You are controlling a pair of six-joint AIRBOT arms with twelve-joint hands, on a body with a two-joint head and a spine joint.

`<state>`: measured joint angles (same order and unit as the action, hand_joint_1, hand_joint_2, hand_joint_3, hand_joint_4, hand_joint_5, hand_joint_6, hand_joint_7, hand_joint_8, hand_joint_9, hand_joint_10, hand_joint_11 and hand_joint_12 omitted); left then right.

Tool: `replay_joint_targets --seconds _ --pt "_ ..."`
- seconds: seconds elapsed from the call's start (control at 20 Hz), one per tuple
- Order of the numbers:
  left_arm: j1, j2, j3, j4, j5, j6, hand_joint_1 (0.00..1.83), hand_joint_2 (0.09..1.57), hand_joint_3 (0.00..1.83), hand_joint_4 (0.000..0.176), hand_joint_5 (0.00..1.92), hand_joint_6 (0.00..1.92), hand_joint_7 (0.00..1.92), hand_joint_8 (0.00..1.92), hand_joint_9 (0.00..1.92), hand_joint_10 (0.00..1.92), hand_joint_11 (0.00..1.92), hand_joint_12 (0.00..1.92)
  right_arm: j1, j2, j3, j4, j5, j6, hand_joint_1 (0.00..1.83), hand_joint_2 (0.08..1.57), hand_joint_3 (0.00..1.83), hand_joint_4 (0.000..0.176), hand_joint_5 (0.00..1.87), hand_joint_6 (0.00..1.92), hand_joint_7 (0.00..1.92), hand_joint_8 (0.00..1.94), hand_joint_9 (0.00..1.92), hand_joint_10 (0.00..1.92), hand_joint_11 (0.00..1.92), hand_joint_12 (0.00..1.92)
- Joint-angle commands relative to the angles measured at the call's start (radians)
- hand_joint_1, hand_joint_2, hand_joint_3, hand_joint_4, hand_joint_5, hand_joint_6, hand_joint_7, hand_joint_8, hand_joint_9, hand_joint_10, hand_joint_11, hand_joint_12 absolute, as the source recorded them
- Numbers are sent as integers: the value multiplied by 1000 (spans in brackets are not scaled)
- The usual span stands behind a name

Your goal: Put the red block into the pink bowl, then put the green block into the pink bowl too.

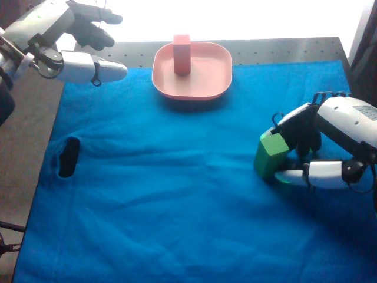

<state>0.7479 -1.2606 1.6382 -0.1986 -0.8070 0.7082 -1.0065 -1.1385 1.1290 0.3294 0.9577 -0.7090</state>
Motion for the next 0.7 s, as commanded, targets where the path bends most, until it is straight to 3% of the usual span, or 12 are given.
replay_joint_targets --seconds 0.0,0.05,0.1,0.15,0.2,0.25,0.3,0.4,0.45,0.5,0.55,0.65 --pt "-7 5 3 -12 -118 -1 999 832 2 0 702 0 1082 5 877 502 475 1324 6 -5 0 -11 70 3 1214 993 2 0 1289 413 1137 958 1080 1642 1026 1901" --pt "-6 5 3 -14 -117 1 993 824 0 0 707 1 1085 5 880 500 459 1340 6 -5 -1 -12 70 4 1210 1001 1 0 1265 466 1122 1086 1125 1749 1118 1917" --pt "-5 4 3 -15 -117 1 993 824 0 0 707 1 1085 5 880 500 459 1340 6 -5 -2 -12 70 4 1210 1001 1 0 1265 466 1122 1086 1125 1749 1118 1917" --pt "-3 4 3 -16 -117 3 1006 852 11 0 691 0 1082 3 876 494 457 1347 6 -5 -4 -14 70 4 1288 1041 1 0 1314 150 1098 1042 1074 1556 1047 1907" --pt "-2 4 3 -17 -117 4 1025 858 12 0 692 1 1083 3 874 492 453 1347 6 -5 -6 -17 70 4 1291 1045 0 0 1326 89 1101 1051 1101 1628 1092 1918" --pt "-1 4 3 -17 -117 4 1037 852 7 0 700 4 1080 2 863 486 432 1343 6 -5 -9 -21 70 4 1230 1004 0 0 1327 290 1099 1081 1107 1746 1137 1920" --pt "0 5 3 -17 -117 4 1044 862 5 0 699 2 1065 0 854 476 403 1367 7 -5 -11 -23 70 4 1274 1052 5 0 1258 237 1061 1134 1011 1423 953 1749" --pt "4 6 3 -17 -117 5 1030 857 0 0 689 1 1081 6 852 491 388 1396 7 -5 -20 -31 71 4 1297 1030 0 0 1302 177 1157 928 1100 1000 942 1454" --pt "5 6 3 -18 -117 5 1008 852 0 0 675 0 1081 4 859 485 407 1375 7 -4 -24 -36 71 4 1290 1051 2 0 1303 113 1096 1063 1084 1374 986 1741" --pt "6 7 3 -18 -117 5 1002 850 0 0 669 0 1086 6 868 489 417 1378 7 0 -28 -39 72 4 1294 1043 0 0 1316 98 1126 1005 1071 1302 955 1671" --pt "7 7 3 -18 -116 5 992 863 4 0 662 0 1088 6 866 489 406 1374 7 8 -33 -42 76 4 1295 1034 0 0 1328 92 1145 963 1073 1104 923 1494" --pt "8 6 2 -18 -116 5 996 867 5 0 665 2 1087 5 868 491 413 1379 7 28 -43 -44 87 3 1299 1028 0 0 1346 55 1170 924 1143 1185 1016 1568"
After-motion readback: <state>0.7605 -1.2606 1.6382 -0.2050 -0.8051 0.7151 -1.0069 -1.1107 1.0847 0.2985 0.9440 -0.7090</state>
